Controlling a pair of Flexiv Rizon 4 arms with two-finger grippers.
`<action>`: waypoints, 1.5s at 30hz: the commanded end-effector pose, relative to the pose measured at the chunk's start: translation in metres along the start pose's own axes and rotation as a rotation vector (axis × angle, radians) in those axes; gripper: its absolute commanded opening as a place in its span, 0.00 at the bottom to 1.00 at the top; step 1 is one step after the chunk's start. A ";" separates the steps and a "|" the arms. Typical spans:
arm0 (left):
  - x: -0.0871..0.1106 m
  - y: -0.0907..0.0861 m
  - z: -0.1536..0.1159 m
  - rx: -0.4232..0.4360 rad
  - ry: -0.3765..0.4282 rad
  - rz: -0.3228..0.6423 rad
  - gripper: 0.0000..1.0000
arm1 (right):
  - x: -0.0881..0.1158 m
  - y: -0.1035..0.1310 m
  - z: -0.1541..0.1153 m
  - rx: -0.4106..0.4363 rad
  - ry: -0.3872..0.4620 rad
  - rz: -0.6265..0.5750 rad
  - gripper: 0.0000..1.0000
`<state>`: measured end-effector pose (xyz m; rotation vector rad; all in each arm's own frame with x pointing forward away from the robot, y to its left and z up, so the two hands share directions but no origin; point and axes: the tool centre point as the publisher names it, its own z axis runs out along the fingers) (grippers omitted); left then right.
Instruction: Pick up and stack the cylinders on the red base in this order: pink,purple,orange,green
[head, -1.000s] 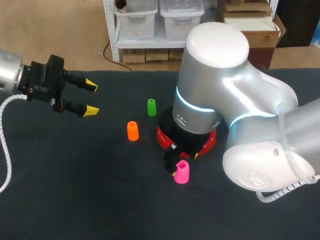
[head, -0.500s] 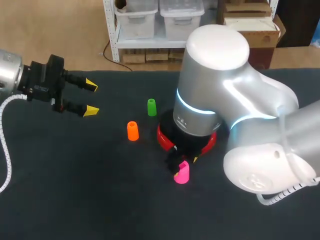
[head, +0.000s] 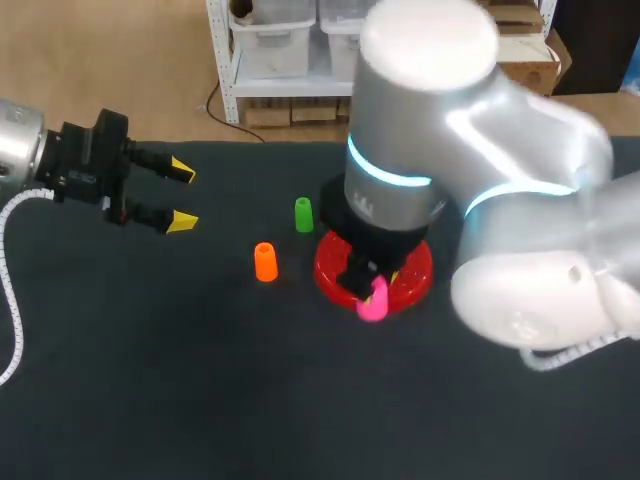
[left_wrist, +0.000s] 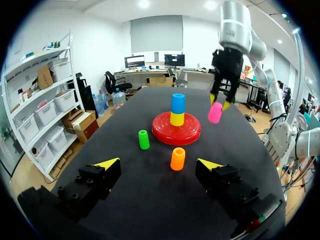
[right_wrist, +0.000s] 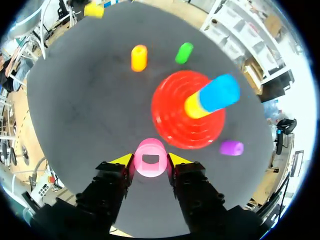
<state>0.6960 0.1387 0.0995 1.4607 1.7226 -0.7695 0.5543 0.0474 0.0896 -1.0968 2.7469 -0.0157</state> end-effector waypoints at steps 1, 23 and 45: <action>0.001 0.000 -0.001 0.000 -0.002 0.002 1.00 | 0.005 -0.037 -0.042 -0.015 -0.059 0.004 0.00; 0.001 0.000 -0.001 0.000 -0.002 0.002 1.00 | -0.093 -0.102 -0.053 -0.104 -0.002 -0.310 0.00; 0.001 0.000 -0.001 0.000 -0.002 0.002 1.00 | -0.085 -0.099 -0.029 -0.142 0.025 -0.289 0.00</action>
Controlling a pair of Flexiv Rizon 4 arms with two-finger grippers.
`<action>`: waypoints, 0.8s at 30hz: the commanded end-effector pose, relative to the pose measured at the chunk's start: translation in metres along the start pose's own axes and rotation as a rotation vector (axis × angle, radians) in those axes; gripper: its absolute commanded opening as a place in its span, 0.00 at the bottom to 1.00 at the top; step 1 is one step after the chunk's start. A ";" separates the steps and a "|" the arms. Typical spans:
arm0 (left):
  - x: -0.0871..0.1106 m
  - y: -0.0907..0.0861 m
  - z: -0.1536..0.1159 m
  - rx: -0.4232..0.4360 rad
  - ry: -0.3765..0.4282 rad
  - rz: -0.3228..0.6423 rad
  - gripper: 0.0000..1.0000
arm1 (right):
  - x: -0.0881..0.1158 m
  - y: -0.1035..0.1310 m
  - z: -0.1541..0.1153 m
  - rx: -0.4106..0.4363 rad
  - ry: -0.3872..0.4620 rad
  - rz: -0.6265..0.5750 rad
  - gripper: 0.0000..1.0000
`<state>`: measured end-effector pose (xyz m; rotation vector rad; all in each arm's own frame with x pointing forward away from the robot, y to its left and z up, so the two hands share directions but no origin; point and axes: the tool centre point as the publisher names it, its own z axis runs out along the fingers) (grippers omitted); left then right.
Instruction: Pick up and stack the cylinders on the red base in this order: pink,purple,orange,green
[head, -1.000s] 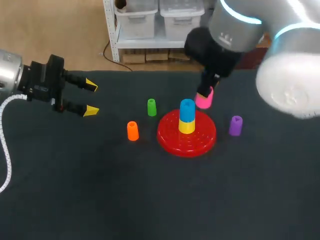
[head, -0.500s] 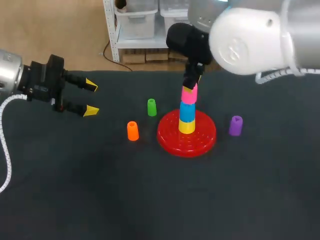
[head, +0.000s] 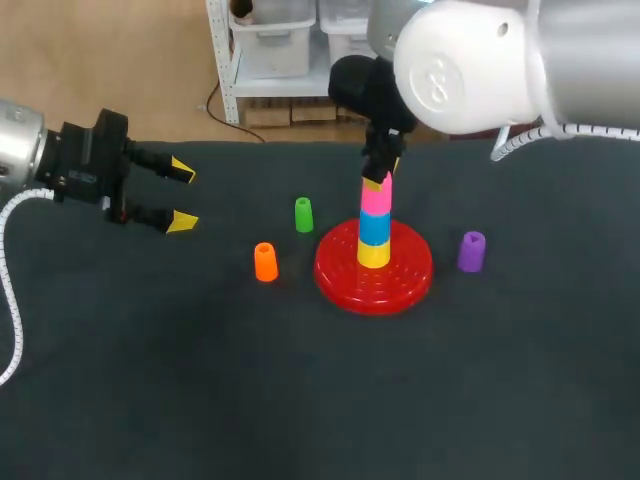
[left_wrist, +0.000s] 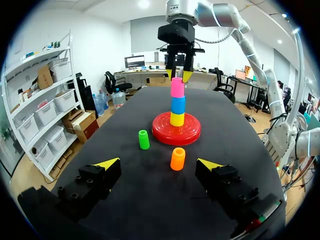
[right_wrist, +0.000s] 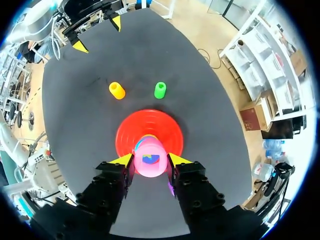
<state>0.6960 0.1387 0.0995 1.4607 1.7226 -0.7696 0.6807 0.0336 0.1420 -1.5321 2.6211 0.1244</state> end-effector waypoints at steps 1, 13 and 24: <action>0.001 0.000 -0.001 0.000 -0.002 0.002 1.00 | 0.004 0.003 0.002 -0.005 -0.003 0.001 0.00; 0.001 0.000 -0.001 0.000 -0.002 0.002 1.00 | 0.006 0.016 0.015 -0.042 0.014 -0.001 0.00; 0.001 0.000 -0.001 0.000 -0.002 0.002 1.00 | 0.005 0.015 0.021 -0.042 0.033 0.008 0.12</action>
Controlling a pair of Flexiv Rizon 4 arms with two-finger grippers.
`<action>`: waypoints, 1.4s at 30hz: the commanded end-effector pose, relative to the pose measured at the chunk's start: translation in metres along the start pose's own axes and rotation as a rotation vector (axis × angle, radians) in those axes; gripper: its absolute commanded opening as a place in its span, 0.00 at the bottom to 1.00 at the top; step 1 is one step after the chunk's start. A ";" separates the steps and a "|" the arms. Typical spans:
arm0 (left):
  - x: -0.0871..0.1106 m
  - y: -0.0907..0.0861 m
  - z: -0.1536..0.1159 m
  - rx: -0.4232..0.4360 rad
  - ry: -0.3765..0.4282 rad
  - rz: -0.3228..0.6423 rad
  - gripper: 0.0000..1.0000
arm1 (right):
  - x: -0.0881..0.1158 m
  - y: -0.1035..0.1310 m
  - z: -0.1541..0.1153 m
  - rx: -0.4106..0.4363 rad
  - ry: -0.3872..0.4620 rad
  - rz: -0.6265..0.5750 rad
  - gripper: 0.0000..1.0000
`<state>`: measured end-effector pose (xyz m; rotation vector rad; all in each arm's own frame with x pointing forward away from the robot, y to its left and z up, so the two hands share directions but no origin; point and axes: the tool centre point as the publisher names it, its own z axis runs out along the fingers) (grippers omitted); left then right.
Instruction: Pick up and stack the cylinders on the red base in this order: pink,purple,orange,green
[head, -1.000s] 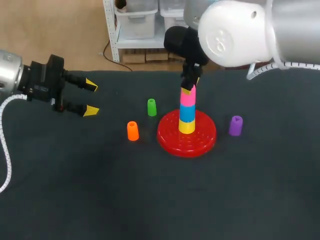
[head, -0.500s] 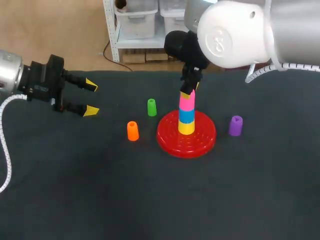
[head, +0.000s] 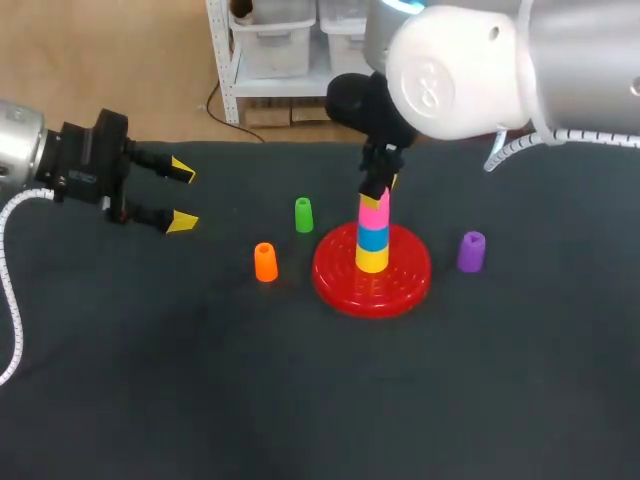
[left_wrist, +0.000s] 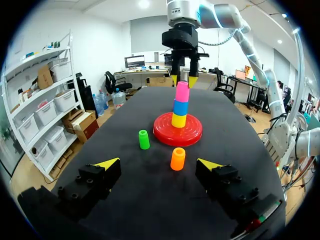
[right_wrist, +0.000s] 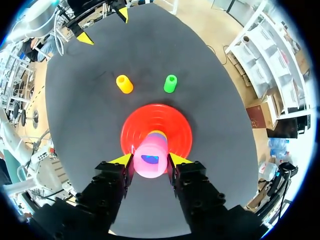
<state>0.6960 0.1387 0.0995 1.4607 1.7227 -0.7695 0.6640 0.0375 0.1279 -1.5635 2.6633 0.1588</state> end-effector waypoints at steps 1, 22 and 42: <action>0.001 0.000 -0.001 0.000 -0.002 0.002 1.00 | -0.002 -0.001 0.004 0.010 -0.017 0.015 0.38; 0.001 0.000 -0.001 0.000 -0.002 0.002 1.00 | 0.023 -0.006 -0.039 0.106 -0.174 0.132 1.00; 0.001 0.000 -0.001 0.000 -0.002 0.002 1.00 | 0.102 -0.021 0.001 0.043 -0.092 0.314 1.00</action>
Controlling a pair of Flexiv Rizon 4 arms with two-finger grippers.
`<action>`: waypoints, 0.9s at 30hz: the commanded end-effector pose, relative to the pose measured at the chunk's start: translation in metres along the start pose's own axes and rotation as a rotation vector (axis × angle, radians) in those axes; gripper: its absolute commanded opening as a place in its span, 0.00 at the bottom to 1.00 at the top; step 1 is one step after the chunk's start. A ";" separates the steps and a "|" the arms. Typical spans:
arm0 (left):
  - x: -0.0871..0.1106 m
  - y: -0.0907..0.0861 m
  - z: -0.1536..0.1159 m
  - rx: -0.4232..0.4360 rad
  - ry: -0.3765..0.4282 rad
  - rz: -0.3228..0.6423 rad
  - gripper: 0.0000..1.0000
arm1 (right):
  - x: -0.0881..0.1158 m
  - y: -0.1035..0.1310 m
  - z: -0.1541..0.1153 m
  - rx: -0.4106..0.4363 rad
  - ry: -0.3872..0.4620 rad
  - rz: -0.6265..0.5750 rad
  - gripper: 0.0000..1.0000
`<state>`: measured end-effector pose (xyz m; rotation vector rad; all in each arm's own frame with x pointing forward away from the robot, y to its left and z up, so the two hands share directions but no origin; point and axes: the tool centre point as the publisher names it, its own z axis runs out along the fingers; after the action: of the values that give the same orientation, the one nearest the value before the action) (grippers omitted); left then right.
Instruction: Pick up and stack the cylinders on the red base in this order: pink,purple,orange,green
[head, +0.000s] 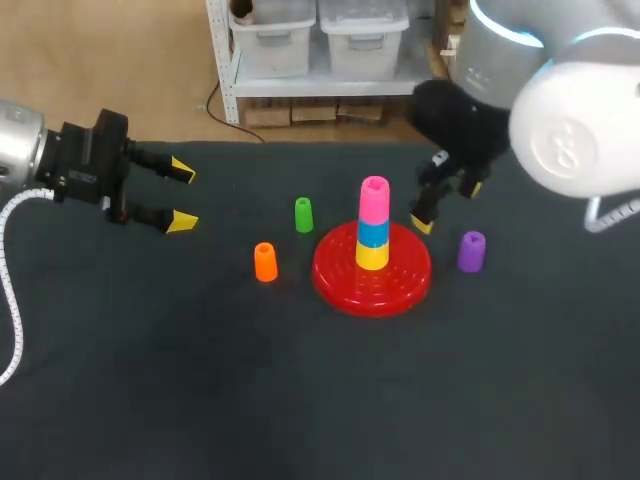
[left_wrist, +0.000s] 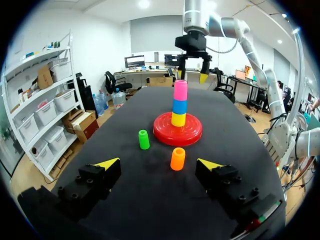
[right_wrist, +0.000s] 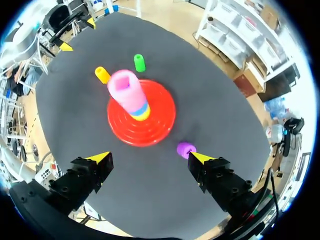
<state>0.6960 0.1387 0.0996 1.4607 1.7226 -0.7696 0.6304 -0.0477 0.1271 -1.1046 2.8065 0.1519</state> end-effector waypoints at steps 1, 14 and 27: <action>0.001 0.000 -0.001 0.000 -0.002 0.002 1.00 | 0.011 -0.016 0.012 -0.013 -0.011 0.014 1.00; 0.001 0.000 -0.001 0.000 -0.002 0.002 1.00 | 0.028 -0.061 0.041 -0.022 0.089 0.004 1.00; 0.001 0.000 -0.001 0.000 -0.002 0.002 1.00 | 0.038 -0.087 0.073 -0.006 0.116 -0.027 1.00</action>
<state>0.6960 0.1387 0.0996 1.4606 1.7227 -0.7696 0.6631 -0.1284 0.0539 -1.1850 2.8921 0.0982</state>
